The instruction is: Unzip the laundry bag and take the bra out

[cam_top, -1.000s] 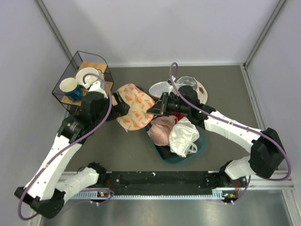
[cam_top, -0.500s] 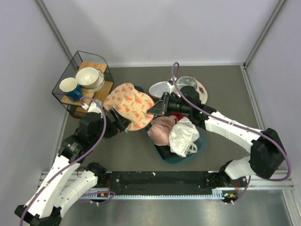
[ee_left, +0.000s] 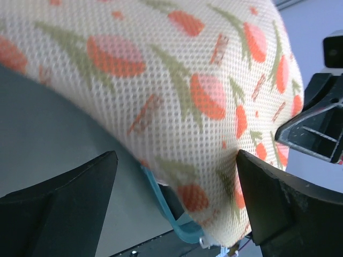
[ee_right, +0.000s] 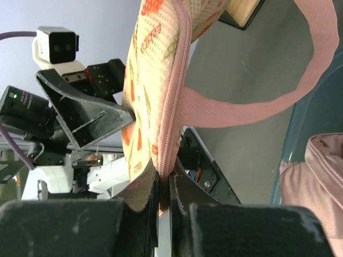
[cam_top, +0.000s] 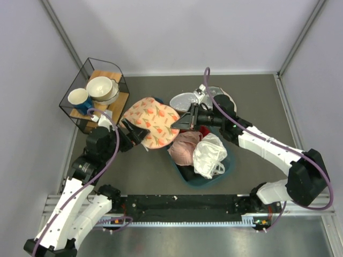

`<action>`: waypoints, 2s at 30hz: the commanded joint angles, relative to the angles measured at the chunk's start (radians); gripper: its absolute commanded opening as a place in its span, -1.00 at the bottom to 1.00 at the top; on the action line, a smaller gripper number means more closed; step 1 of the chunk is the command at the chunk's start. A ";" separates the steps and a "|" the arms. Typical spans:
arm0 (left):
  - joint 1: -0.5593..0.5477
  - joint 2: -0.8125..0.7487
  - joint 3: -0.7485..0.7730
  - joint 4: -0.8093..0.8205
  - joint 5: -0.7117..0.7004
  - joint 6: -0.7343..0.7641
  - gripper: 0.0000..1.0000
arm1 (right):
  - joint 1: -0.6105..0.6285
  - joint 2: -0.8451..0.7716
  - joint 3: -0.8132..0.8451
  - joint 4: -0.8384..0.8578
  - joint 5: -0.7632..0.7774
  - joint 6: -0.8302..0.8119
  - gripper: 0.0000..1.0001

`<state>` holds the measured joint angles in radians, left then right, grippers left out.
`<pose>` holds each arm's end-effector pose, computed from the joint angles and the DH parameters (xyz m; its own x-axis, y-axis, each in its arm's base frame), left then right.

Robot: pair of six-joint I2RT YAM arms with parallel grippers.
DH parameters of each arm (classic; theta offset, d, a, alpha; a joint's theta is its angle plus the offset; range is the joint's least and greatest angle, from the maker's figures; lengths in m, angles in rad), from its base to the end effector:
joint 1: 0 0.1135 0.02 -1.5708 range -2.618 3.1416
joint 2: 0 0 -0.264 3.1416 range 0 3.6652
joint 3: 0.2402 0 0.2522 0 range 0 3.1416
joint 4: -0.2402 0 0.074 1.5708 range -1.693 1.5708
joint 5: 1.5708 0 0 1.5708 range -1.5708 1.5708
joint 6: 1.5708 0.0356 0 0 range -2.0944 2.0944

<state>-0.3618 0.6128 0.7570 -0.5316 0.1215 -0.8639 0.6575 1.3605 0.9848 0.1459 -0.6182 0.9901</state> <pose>0.1285 -0.0533 0.3186 -0.5764 -0.5889 -0.5665 0.0277 0.6788 -0.7338 0.2368 0.2089 0.3142 -0.8888 0.1746 -0.4238 -0.3675 0.2810 0.8865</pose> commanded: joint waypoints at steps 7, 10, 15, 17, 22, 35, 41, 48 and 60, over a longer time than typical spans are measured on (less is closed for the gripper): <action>0.021 0.007 0.001 0.153 0.032 0.000 0.45 | -0.015 0.041 0.018 0.181 -0.230 0.133 -1.00; 0.023 0.004 0.011 0.139 -0.005 -0.007 -0.29 | -0.013 0.077 0.014 0.192 -0.268 0.142 -1.00; 0.023 0.016 0.077 0.044 -0.083 -0.001 -1.00 | -0.013 0.118 0.084 0.043 -0.261 0.040 -0.90; 0.023 0.054 0.139 -0.013 -0.112 -0.003 -1.00 | -0.015 0.109 0.132 -0.164 -0.200 -0.093 -0.06; 0.017 0.177 0.272 -0.209 -0.195 -0.078 -1.00 | -0.012 0.007 0.201 -0.428 0.144 -0.248 0.38; -0.037 0.465 0.524 -0.508 -0.364 -0.325 -1.00 | 0.344 -0.081 0.325 -0.574 0.598 -0.452 0.36; -0.052 0.562 0.630 -0.585 -0.344 -0.334 -1.00 | 0.448 0.021 0.388 -0.534 0.611 -0.462 0.36; -0.060 0.587 0.676 -0.625 -0.352 -0.342 -1.00 | 0.485 0.072 0.380 -0.418 0.575 -0.456 0.34; -0.062 0.599 0.742 -0.670 -0.364 -0.291 -1.00 | 0.485 0.126 0.408 -0.298 0.480 -0.495 0.30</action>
<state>-0.4198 1.2125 1.4315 -1.1927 -0.2096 -1.1561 1.1255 1.4658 1.3308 -0.2470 -0.0830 0.5377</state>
